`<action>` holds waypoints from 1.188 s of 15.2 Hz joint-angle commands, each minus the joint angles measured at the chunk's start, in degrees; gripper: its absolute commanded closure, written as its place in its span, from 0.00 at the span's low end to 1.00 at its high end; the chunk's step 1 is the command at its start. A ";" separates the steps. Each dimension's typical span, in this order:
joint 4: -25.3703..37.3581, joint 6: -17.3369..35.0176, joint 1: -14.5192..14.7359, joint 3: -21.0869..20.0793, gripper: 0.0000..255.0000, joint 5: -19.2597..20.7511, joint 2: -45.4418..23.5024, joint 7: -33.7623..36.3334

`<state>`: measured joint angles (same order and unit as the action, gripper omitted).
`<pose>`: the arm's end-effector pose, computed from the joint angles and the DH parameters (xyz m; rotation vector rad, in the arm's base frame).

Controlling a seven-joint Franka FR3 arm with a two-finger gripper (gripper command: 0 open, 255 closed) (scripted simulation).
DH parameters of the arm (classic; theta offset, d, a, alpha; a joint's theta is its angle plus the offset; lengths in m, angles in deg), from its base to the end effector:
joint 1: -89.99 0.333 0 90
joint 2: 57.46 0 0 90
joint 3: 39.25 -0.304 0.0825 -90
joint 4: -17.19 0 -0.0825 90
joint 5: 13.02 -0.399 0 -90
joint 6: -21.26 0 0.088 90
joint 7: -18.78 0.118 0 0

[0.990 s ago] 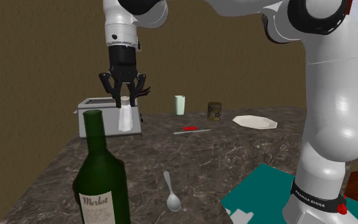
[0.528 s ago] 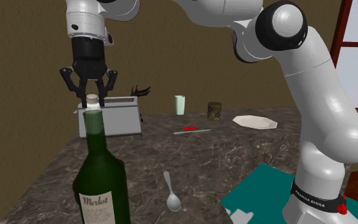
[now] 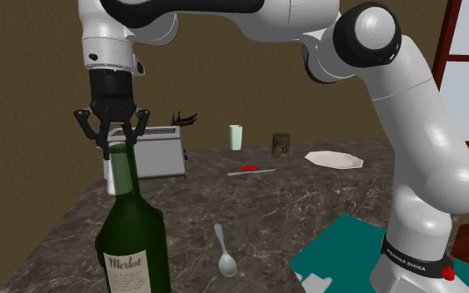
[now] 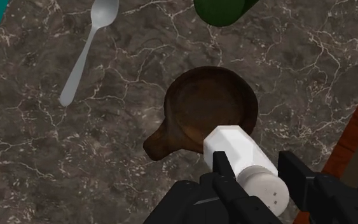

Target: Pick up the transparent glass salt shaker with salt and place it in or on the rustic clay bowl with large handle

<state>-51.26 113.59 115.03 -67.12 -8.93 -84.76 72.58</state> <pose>0.4787 0.5002 0.5122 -3.0542 0.0888 0.1848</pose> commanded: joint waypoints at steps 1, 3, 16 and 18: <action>-1.96 1.72 -0.30 0.02 1.00 -0.11 0.27 -0.15; -3.93 3.41 -0.60 0.04 1.00 -0.22 0.54 -0.30; -11.67 10.82 -1.47 0.24 1.00 -0.30 0.76 -0.83; -11.67 10.82 -1.47 0.24 1.00 -0.30 0.76 -0.83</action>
<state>-62.92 124.39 113.56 -66.88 -9.24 -84.01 71.75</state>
